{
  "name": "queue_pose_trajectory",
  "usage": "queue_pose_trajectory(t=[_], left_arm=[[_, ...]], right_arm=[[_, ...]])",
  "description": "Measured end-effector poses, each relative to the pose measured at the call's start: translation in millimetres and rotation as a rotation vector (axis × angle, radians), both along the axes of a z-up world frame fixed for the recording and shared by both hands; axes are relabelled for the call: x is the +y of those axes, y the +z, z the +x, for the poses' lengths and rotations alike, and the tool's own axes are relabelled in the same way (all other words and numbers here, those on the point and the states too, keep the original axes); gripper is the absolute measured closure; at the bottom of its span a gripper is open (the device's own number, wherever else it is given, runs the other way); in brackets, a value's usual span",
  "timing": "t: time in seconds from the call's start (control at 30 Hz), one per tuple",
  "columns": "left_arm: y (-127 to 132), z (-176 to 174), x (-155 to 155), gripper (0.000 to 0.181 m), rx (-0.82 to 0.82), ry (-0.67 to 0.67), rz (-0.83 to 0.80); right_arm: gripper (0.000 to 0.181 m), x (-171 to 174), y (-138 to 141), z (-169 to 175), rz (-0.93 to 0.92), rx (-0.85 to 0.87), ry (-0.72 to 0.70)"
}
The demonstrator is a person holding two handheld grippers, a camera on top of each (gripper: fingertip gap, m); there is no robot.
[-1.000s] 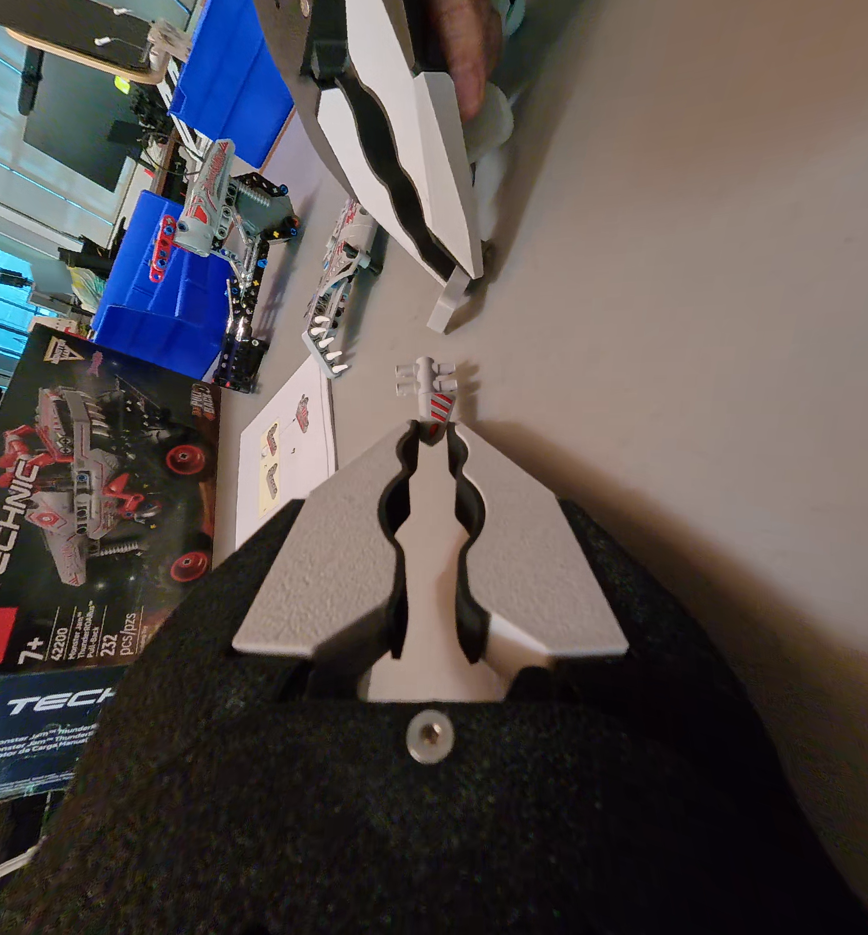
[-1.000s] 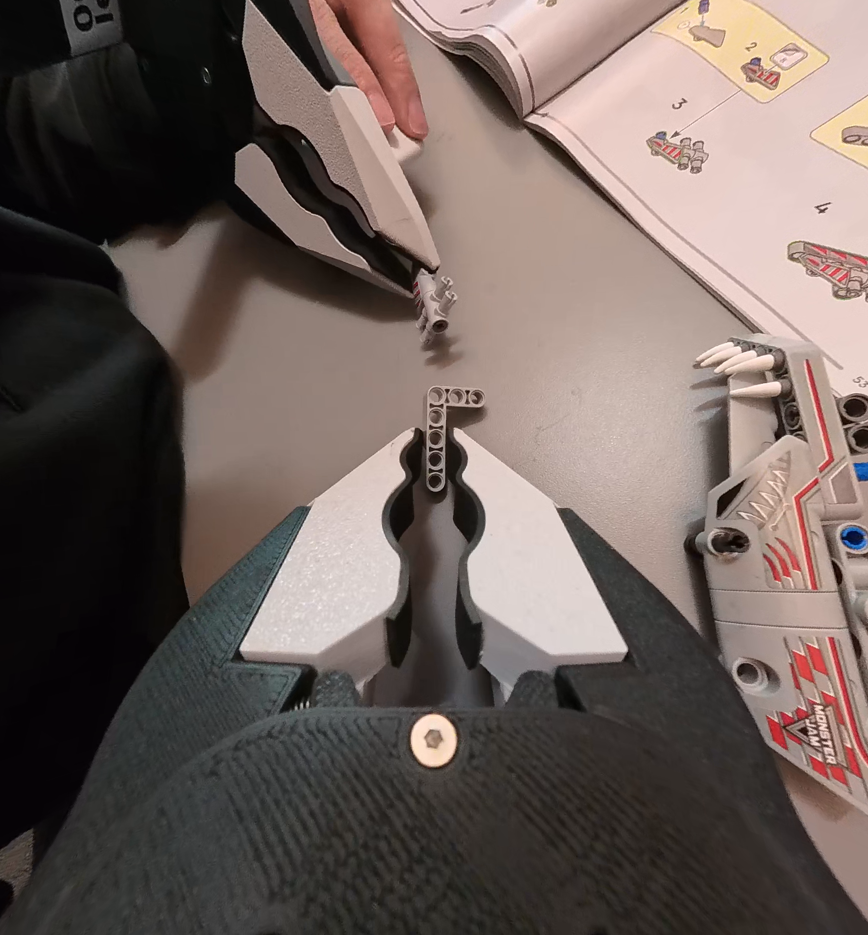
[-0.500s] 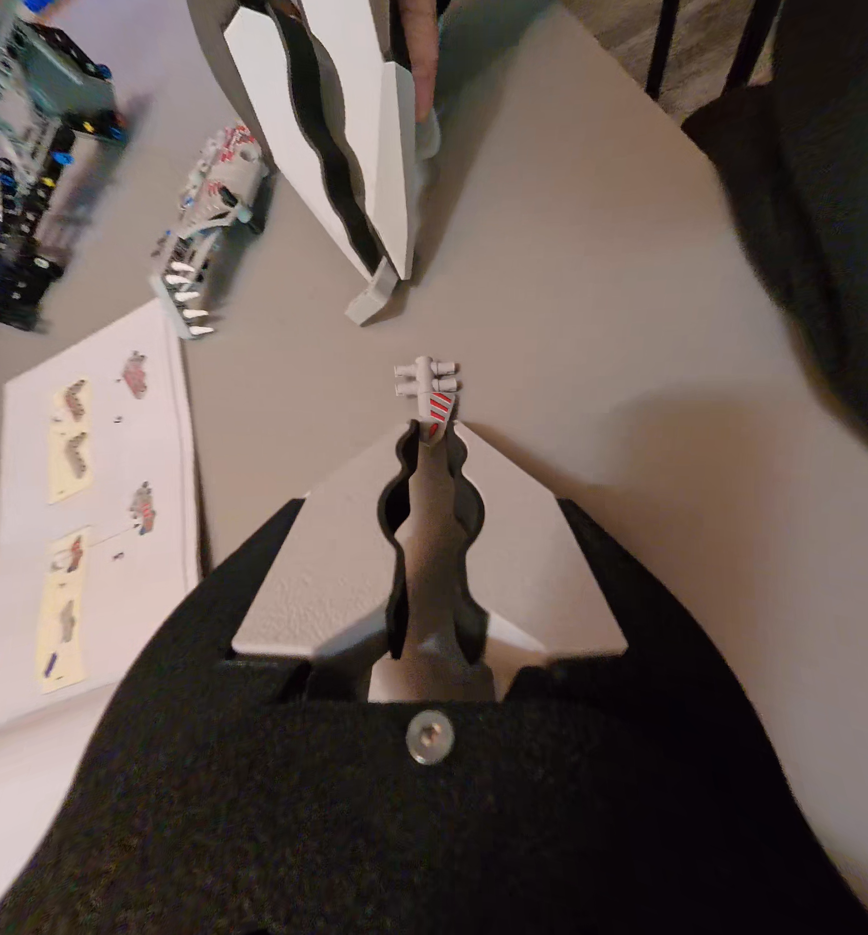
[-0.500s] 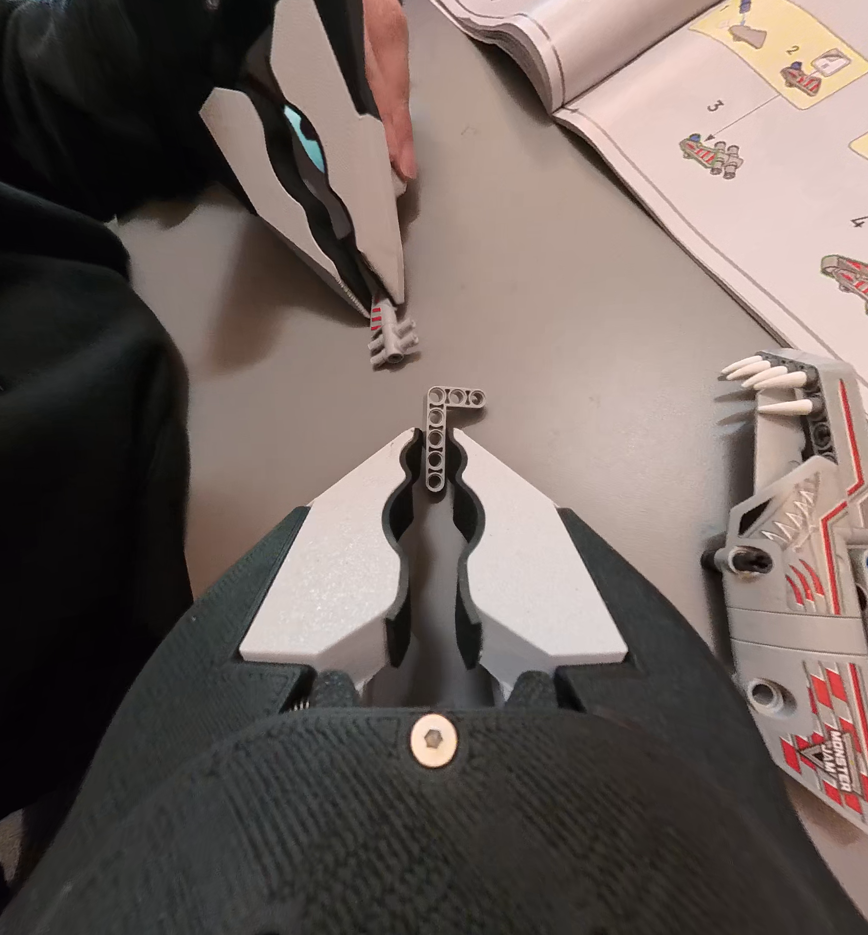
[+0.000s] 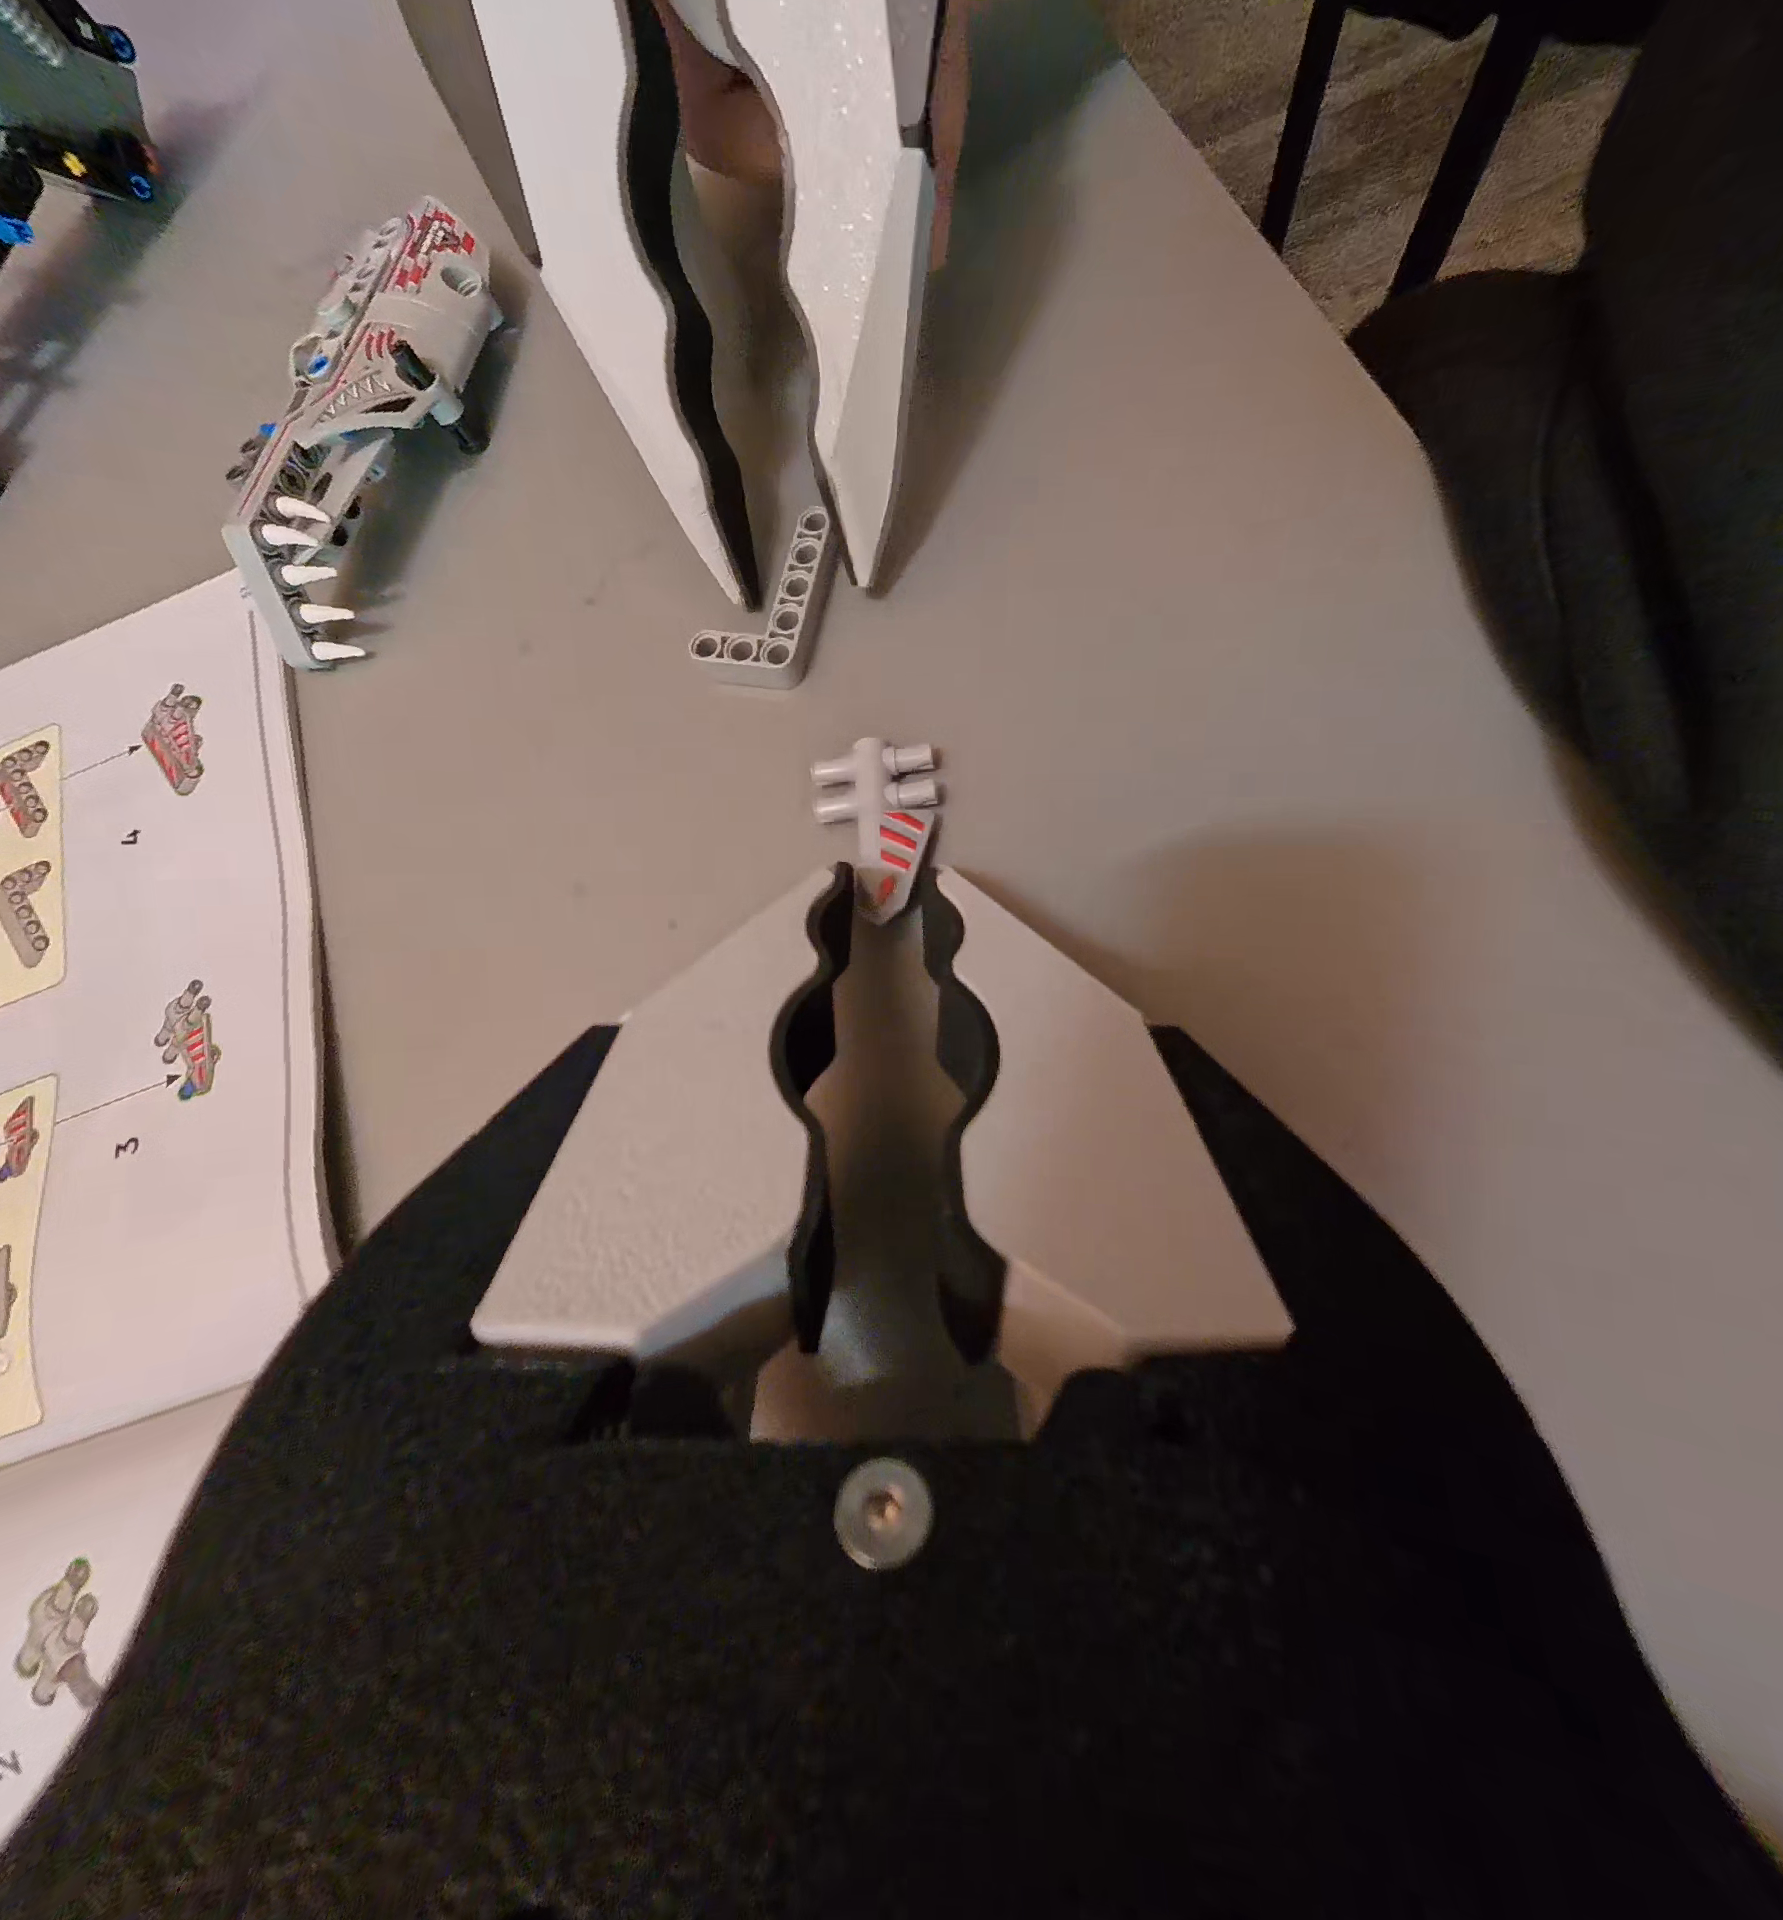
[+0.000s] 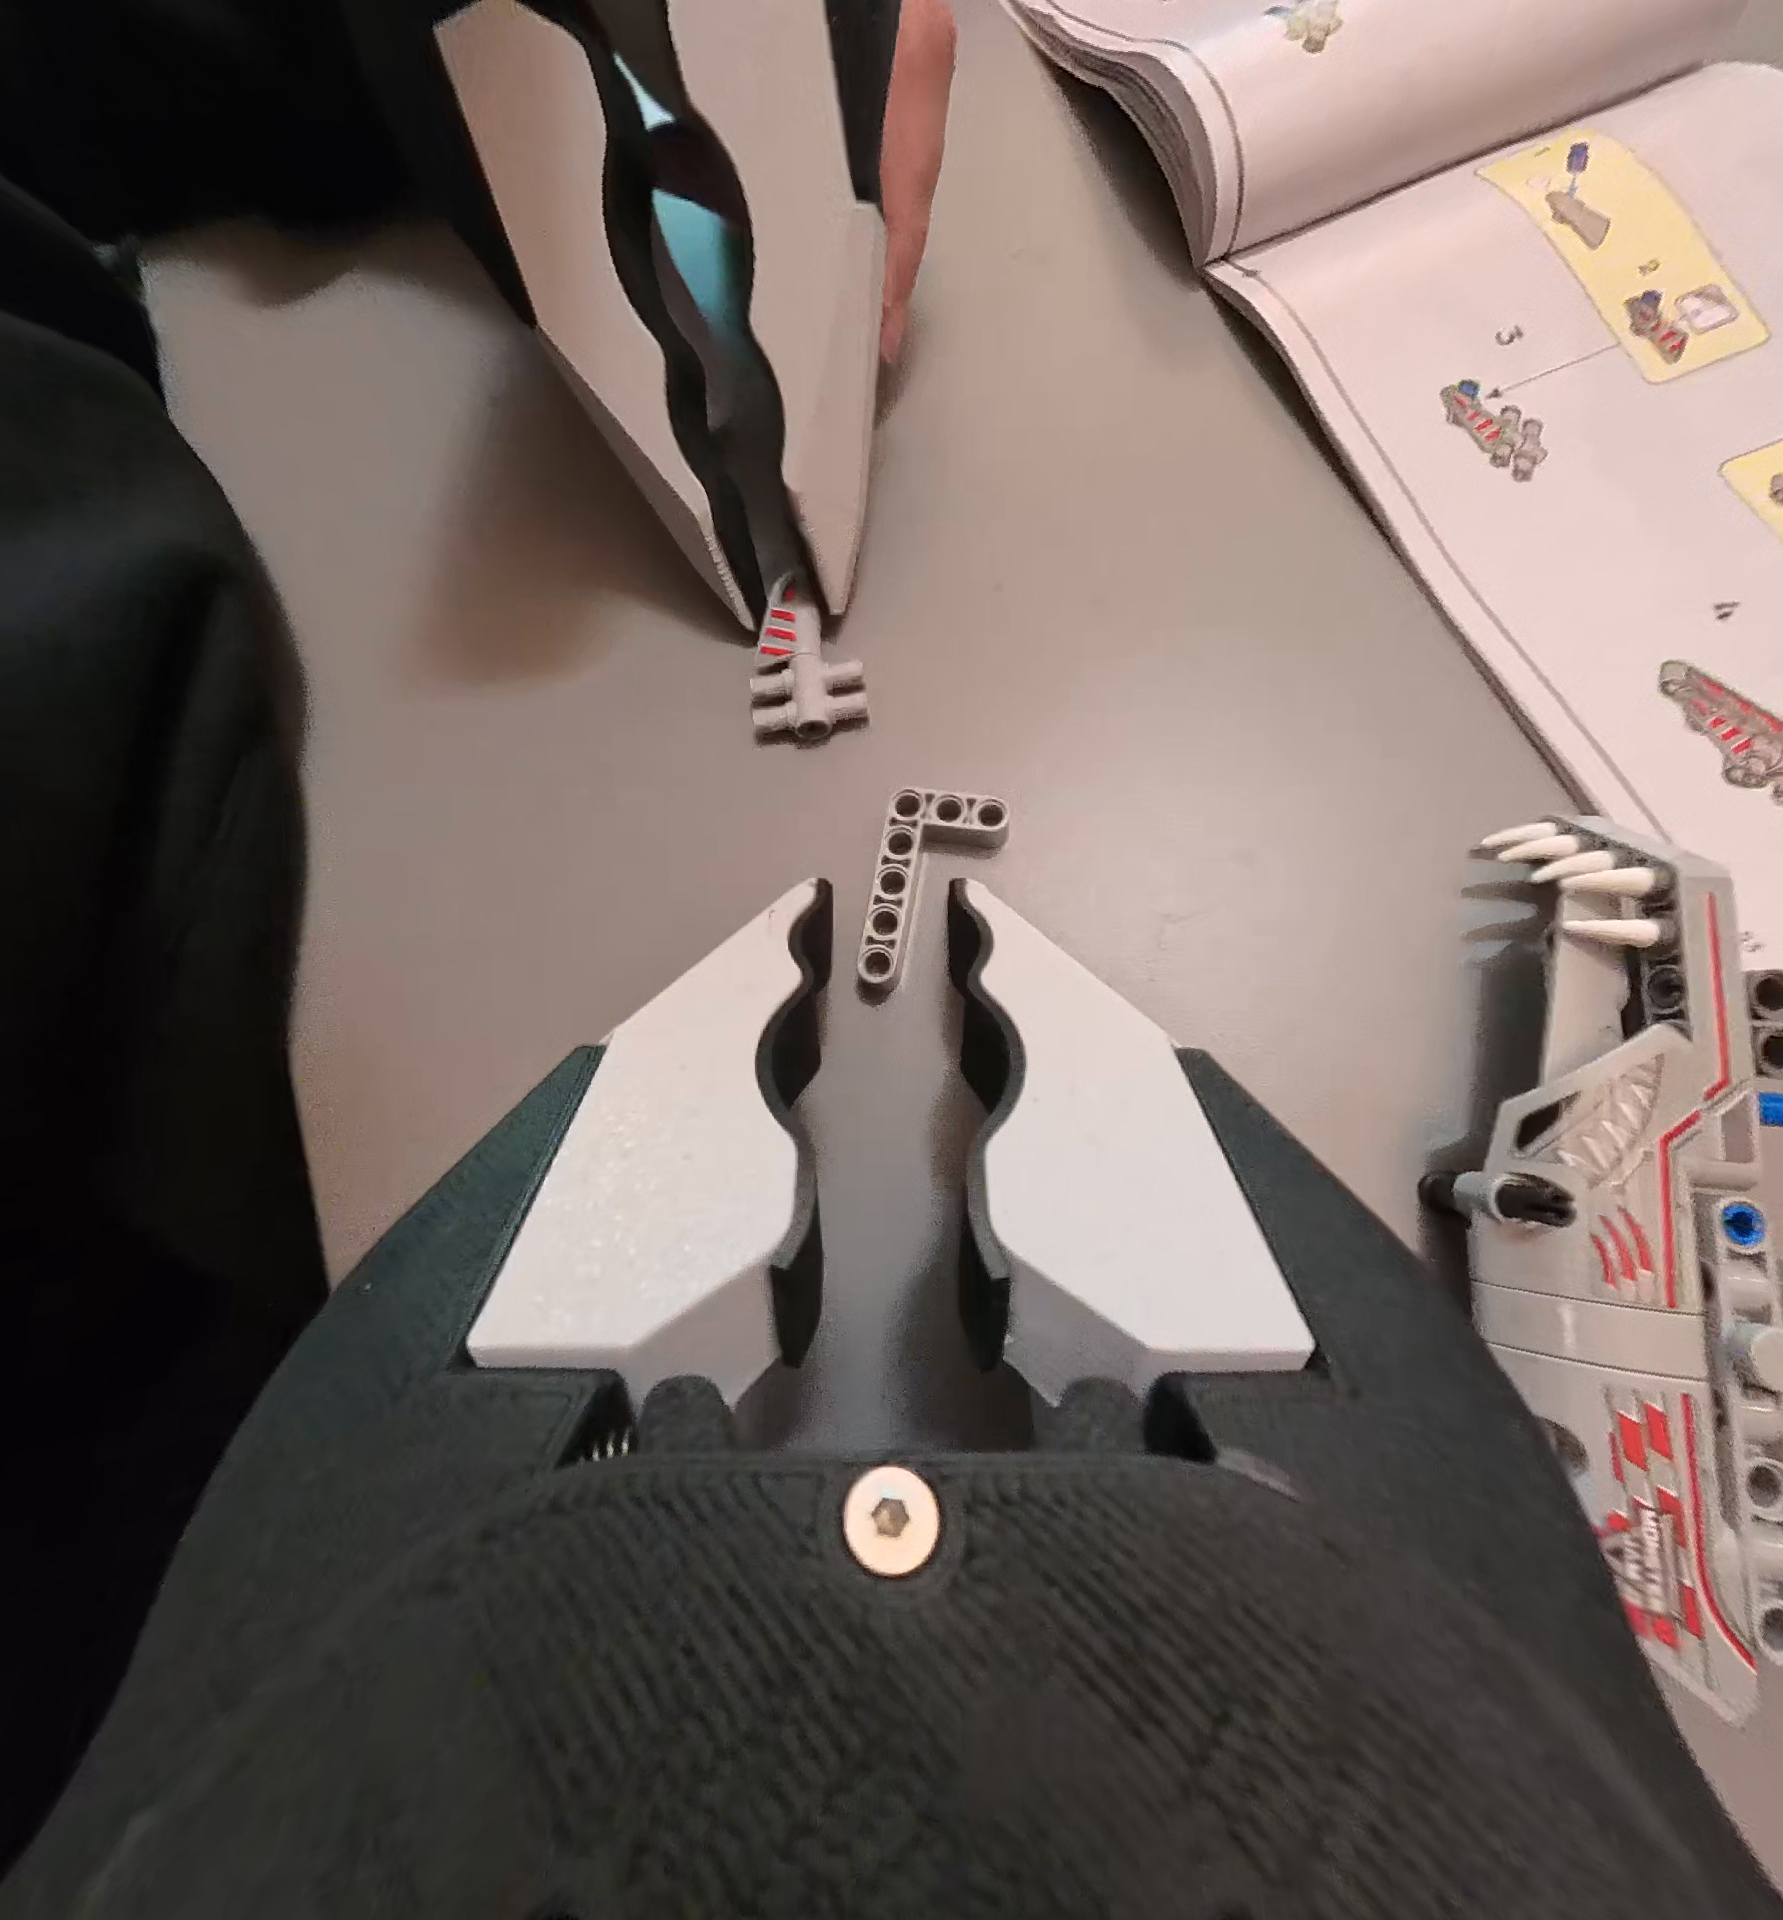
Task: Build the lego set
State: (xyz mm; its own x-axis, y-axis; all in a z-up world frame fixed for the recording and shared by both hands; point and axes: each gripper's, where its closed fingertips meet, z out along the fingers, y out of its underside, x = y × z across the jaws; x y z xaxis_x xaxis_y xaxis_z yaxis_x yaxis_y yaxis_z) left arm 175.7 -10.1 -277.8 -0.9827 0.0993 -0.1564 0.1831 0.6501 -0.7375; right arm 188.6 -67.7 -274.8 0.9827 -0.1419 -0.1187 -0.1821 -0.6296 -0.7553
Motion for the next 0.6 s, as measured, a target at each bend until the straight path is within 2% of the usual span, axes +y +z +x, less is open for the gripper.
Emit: queue_pose_trajectory(t=[0.03, 0.2, 0.37, 0.5, 0.6], left_arm=[[0.3, 0.4, 0.1, 0.169, -0.008, 0.002, -0.003], [1.1, 1.4, 0.5, 0.165, -0.022, 0.009, -0.008], [4.0, 2.1, 0.6, 0.159, -0.023, 0.013, -0.025], [13.3, 4.9, 2.7, 0.157, -0.029, 0.024, -0.079], [34.0, 14.6, 1.5, 0.157, -0.060, 0.078, -0.186]], right_arm=[[0.161, -0.1, -0.5, 0.1, -0.008, -0.032, 0.005], [0.171, -1.4, -1.9, 2.0, -0.027, -0.099, 0.002], [0.176, -1.8, 2.0, 6.5, 0.012, 0.003, -0.057], [0.175, 1.4, 27.7, 5.2, 0.213, 0.180, -0.098], [0.175, 8.4, 60.5, -1.6, 0.451, 0.334, -0.067]])
